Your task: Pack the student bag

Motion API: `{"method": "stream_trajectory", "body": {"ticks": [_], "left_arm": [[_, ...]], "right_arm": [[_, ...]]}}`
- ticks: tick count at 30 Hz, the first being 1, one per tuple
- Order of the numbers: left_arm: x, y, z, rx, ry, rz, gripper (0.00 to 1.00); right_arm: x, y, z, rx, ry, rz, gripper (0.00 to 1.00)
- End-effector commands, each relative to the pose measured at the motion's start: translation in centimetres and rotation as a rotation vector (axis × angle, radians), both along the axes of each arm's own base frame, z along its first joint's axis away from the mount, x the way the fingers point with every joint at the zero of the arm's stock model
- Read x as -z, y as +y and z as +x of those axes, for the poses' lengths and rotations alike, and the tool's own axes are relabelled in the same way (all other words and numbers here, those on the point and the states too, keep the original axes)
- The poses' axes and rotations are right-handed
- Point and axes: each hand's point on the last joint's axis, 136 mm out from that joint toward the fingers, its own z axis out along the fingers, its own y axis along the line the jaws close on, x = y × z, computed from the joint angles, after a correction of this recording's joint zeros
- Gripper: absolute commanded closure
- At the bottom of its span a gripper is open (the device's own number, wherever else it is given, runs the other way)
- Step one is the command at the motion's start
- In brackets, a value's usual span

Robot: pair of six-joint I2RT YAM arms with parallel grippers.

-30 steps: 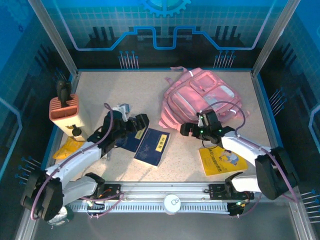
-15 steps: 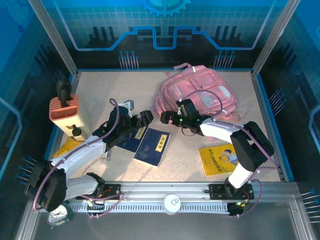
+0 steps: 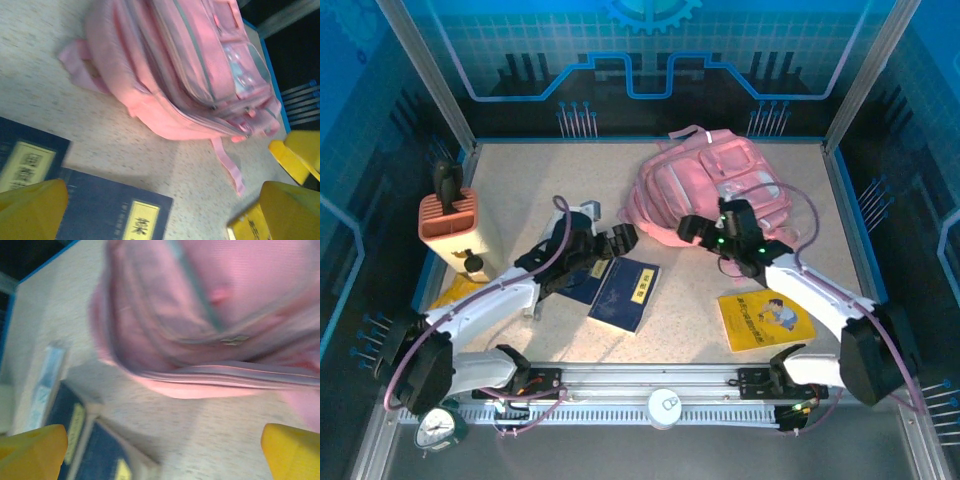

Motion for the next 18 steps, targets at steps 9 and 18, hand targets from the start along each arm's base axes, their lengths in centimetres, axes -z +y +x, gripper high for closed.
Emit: {"method": "stream_trajectory", "body": {"ticks": [9,18], "left_arm": [[0.4,-10.6,-0.6,0.206,-0.015,0.008,0.01],[2.7,-15.4,1.0,0.304,0.0,-0.011,0.01]], "right_arm": [[4.4,-9.6,0.9,0.228,0.154,0.099,0.09],[7.3,-12.6,4.6,0.317,0.18,0.161,0.29]]}}
